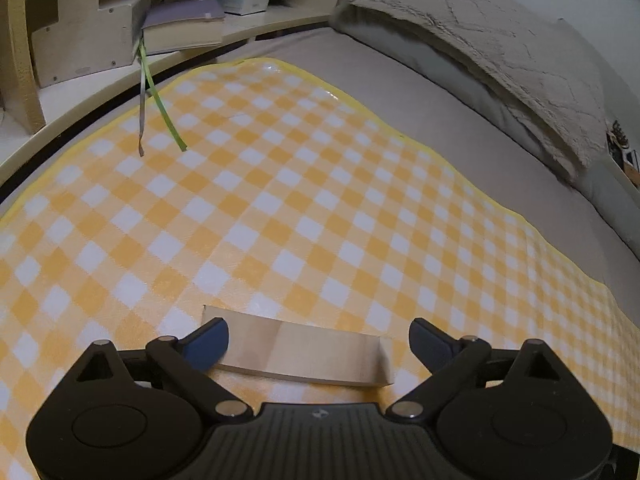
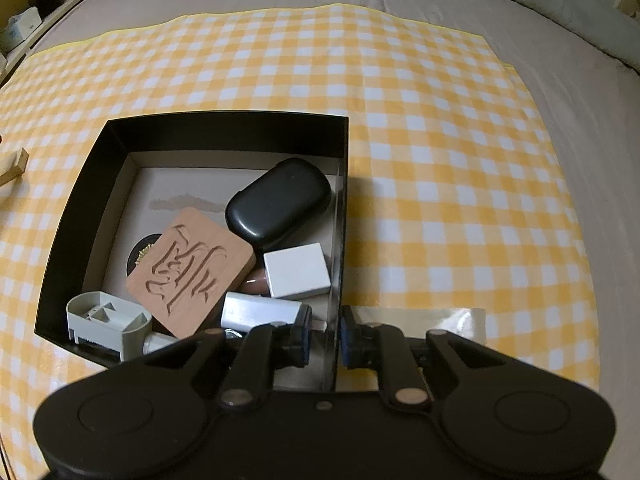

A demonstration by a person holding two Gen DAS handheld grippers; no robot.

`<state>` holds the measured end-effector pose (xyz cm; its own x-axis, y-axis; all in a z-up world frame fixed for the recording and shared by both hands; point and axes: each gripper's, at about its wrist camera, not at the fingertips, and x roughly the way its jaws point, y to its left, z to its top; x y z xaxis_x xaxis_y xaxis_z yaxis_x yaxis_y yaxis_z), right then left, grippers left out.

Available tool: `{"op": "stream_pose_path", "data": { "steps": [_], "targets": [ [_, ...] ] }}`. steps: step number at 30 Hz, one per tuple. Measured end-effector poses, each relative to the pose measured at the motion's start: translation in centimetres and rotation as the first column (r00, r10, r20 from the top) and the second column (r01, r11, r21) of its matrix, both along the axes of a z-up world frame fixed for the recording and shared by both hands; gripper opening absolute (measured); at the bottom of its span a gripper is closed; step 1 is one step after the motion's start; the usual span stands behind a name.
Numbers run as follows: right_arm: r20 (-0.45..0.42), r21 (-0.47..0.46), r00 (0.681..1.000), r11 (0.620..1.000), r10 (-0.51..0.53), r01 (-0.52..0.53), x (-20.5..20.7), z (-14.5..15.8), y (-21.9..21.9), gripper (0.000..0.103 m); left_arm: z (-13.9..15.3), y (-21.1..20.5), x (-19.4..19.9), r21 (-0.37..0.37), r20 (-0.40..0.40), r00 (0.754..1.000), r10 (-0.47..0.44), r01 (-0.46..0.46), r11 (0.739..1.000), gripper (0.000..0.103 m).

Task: Organize rigid objects
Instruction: 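Move the left tool back to the light wooden block on the mat, then close the left gripper on the light wooden block and lift it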

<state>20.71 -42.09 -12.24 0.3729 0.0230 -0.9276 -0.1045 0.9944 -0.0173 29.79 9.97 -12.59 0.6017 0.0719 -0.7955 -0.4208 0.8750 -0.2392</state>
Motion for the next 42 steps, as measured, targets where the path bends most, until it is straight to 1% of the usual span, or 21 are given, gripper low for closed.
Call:
{"op": "stream_pose_path", "data": {
  "steps": [2,4,6,7,9,11,12,14,16,18,20,22,23,26,28,31,34,35,37,39,42],
  "targets": [
    [-0.001,0.002,1.0,1.0,0.003,-0.003,0.1,-0.1,0.0,0.016,0.1,-0.4,0.6,0.061,0.0,0.999,-0.054,0.054,0.997,0.096],
    [-0.001,-0.001,1.0,1.0,0.005,-0.005,0.1,-0.1,0.0,0.016,0.2,-1.0,0.9,0.178,-0.011,0.994,-0.107,0.107,0.978,0.096],
    [-0.002,-0.004,1.0,1.0,0.009,-0.009,0.2,-0.2,0.0,0.016,-0.1,-0.7,1.3,0.238,-0.02,0.99,-0.142,0.143,0.961,0.097],
    [-0.002,-0.004,1.0,1.0,0.01,-0.01,0.2,-0.3,0.0,0.016,-0.3,-0.3,1.2,0.239,-0.008,0.989,-0.149,0.146,0.96,0.097],
    [-0.002,-0.003,1.0,1.0,0.011,-0.011,0.2,-0.3,0.0,0.016,-0.7,0.9,1.1,0.205,0.034,0.987,-0.16,0.15,0.967,0.097],
    [-0.002,-0.005,1.0,1.0,0.012,-0.012,0.3,-0.3,-0.1,0.016,-1.1,2.2,1.2,0.125,0.091,0.976,-0.196,0.184,0.975,0.097],
    [-0.002,-0.006,1.0,1.0,0.013,-0.013,0.2,-0.3,0.0,0.016,-1.2,2.4,1.2,0.094,0.091,0.972,-0.219,0.21,0.973,0.097],
    [-0.001,-0.009,1.0,1.0,0.019,-0.019,0.2,-0.4,0.0,0.016,-1.3,2.4,1.2,0.068,0.082,0.961,-0.266,0.26,0.963,0.097],
    [-0.001,-0.007,1.0,1.0,0.021,-0.021,0.2,-0.4,0.0,0.016,-1.6,1.7,1.1,0.055,0.026,0.936,-0.35,0.349,0.936,0.096],
    [-0.001,-0.004,1.0,1.0,0.021,-0.021,0.3,-0.4,-0.1,0.016,-1.9,0.7,0.6,0.075,-0.034,0.901,-0.433,0.434,0.898,0.096],
    [-0.001,-0.009,1.0,1.0,0.024,-0.024,0.3,-0.4,0.0,0.016,-2.0,0.0,0.0,0.071,-0.08,0.869,-0.488,0.493,0.867,0.089],
    [-0.001,-0.009,1.0,1.0,0.024,-0.024,0.1,-0.3,0.0,0.016,-1.8,-0.5,-0.6,0.088,-0.104,0.846,-0.524,0.532,0.842,0.075],
    [-0.001,-0.011,1.0,1.0,0.024,-0.024,0.1,-0.3,0.0,0.016,-1.8,-0.8,-0.7,0.095,-0.111,0.838,-0.535,0.545,0.833,0.073],
    [-0.001,-0.016,1.0,1.0,0.023,-0.023,0.2,-0.3,-0.1,0.016,-1.7,-1.5,-0.8,0.116,-0.138,0.822,-0.553,0.568,0.815,0.07],
    [-0.001,-0.021,1.0,0.999,0.025,-0.025,0.1,-0.2,0.1,0.016,-1.7,-2.0,-0.6,0.155,-0.17,0.808,-0.564,0.587,0.794,0.058],
    [0.0,-0.023,1.0,0.999,0.029,-0.029,-0.1,-0.1,0.2,0.016,-1.6,-2.6,-0.5,0.188,-0.193,0.8,-0.568,0.598,0.779,0.046],
    [0.0,-0.02,1.0,0.999,0.029,-0.029,0.0,-0.2,0.1,0.016,-1.6,-2.7,-0.2,0.203,-0.197,0.793,-0.576,0.608,0.768,0.044],
    [0.0,-0.019,1.0,0.999,0.029,-0.029,0.0,-0.2,0.2,0.016,-1.6,-3.1,0.0,0.212,-0.198,0.791,-0.579,0.611,0.763,0.043],
    [0.0,-0.021,1.0,0.999,0.028,-0.028,0.0,-0.2,0.2,0.015,-1.4,-3.8,0.1,0.228,-0.192,0.789,-0.584,0.614,0.756,0.036],
    [0.0,-0.019,1.0,1.0,0.025,-0.025,-0.1,-0.2,0.2,0.014,-1.5,-4.9,0.9,0.242,-0.176,0.785,-0.594,0.619,0.747,0.035],
    [-0.001,-0.024,1.0,1.0,0.012,-0.012,0.0,-0.1,0.0,0.006,-1.1,-6.3,1.4,0.248,-0.146,0.771,-0.62,0.635,0.732,0.034]
  ]
}}
